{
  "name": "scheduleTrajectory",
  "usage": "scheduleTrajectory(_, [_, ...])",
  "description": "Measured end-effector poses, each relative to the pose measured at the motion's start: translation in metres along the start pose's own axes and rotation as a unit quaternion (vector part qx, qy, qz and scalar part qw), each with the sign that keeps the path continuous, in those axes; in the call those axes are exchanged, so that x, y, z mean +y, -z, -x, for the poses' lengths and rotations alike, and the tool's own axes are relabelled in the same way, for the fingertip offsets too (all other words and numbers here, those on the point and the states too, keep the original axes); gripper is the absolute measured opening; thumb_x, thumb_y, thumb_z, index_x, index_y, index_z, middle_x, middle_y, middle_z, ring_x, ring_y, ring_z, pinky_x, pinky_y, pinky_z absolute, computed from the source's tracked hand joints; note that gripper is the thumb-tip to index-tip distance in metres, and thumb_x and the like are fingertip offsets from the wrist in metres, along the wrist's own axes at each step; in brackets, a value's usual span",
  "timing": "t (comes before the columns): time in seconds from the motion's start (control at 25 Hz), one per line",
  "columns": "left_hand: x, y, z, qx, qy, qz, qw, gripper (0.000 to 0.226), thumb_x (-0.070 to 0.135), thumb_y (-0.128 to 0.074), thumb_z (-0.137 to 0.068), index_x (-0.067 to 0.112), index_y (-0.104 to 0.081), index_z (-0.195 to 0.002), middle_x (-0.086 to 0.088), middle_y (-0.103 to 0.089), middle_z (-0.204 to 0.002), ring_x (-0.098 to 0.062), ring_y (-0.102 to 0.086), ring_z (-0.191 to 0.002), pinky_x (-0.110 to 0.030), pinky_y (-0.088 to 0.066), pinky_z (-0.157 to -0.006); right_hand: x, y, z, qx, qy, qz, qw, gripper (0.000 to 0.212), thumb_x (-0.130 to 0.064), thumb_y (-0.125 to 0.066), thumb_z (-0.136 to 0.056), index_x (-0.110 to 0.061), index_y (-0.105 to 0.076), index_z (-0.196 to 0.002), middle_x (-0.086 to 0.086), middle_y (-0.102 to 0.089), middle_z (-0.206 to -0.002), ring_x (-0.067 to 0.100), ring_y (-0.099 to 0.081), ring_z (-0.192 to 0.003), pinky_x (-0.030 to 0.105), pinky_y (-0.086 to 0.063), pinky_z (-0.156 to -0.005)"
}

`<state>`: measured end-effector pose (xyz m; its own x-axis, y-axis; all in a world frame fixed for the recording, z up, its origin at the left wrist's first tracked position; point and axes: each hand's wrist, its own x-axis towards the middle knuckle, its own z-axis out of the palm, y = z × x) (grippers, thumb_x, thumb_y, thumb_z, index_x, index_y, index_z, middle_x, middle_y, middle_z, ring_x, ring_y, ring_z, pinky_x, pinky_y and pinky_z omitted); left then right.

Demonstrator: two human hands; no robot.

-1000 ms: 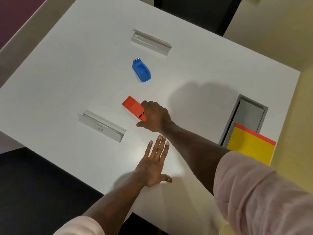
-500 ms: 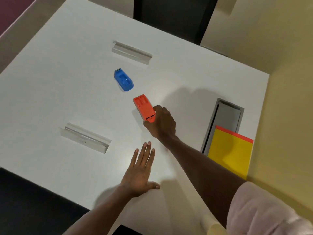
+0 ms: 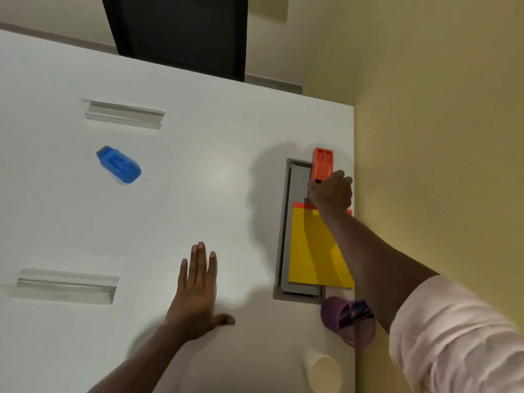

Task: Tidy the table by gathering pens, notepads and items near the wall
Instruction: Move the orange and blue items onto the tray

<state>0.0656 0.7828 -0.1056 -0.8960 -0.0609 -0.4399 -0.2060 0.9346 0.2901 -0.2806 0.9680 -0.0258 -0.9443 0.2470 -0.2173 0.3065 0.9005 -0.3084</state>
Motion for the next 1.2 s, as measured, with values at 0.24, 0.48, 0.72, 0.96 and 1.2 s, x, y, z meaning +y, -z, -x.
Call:
scheduleTrajectory(0.24, [0.004,-0.004,-0.015,-0.015,-0.016,-0.015,1.000,0.169,0.104,-0.061,-0.053,0.001,0.007,-0.169,-0.028,0.019,-0.176,-0.047,0.017,-0.164,-0.057,0.007,-0.129,0.035,0.015,-0.050,0.020,-0.055,0.049,0.997,0.069,-0.039,-0.083,-0.087,-0.006,-0.051,-0.138,0.020,-0.058,-0.135,0.039,-0.064,-0.119,0.048,-0.057,-0.094])
scheduleTrajectory(0.48, [0.007,-0.001,-0.017,-0.010,-0.008,-0.016,1.000,0.168,0.106,-0.059,-0.053,0.002,0.003,-0.170,-0.028,0.018,-0.176,-0.046,0.015,-0.165,-0.057,0.004,-0.130,0.048,0.004,-0.059,0.012,-0.069,0.060,0.996,0.064,-0.035,-0.080,-0.091,-0.004,-0.050,-0.139,0.022,-0.056,-0.136,0.041,-0.062,-0.121,0.050,-0.057,-0.096])
scheduleTrajectory(0.72, [0.020,-0.002,-0.022,-0.043,-0.012,-0.014,0.999,0.169,0.104,-0.059,-0.055,0.003,0.014,-0.168,-0.027,0.030,-0.173,-0.045,0.027,-0.162,-0.060,0.005,-0.131,0.069,0.004,-0.068,0.008,-0.073,0.058,0.996,0.069,-0.036,-0.081,-0.090,-0.002,-0.049,-0.140,0.024,-0.057,-0.137,0.044,-0.062,-0.121,0.050,-0.055,-0.096])
scheduleTrajectory(0.96, [0.028,0.008,-0.022,-0.008,-0.016,0.049,0.999,0.141,0.099,-0.047,-0.079,0.002,0.001,-0.170,-0.024,0.022,-0.176,-0.042,0.021,-0.165,-0.059,-0.009,-0.134,0.071,0.019,-0.052,0.027,-0.064,0.119,0.991,0.086,-0.043,-0.084,-0.084,0.004,-0.043,-0.143,0.032,-0.045,-0.145,0.050,-0.050,-0.129,0.057,-0.047,-0.105])
scheduleTrajectory(1.2, [-0.026,0.025,0.001,0.011,0.124,0.071,0.990,0.164,0.109,-0.052,-0.062,0.006,0.019,-0.167,-0.021,0.036,-0.172,-0.038,0.032,-0.162,-0.055,0.010,-0.130,0.005,-0.009,0.015,0.045,0.197,0.084,0.976,0.059,-0.029,-0.071,-0.087,0.002,-0.048,-0.132,0.031,-0.048,-0.138,0.050,-0.047,-0.127,0.053,-0.049,-0.098])
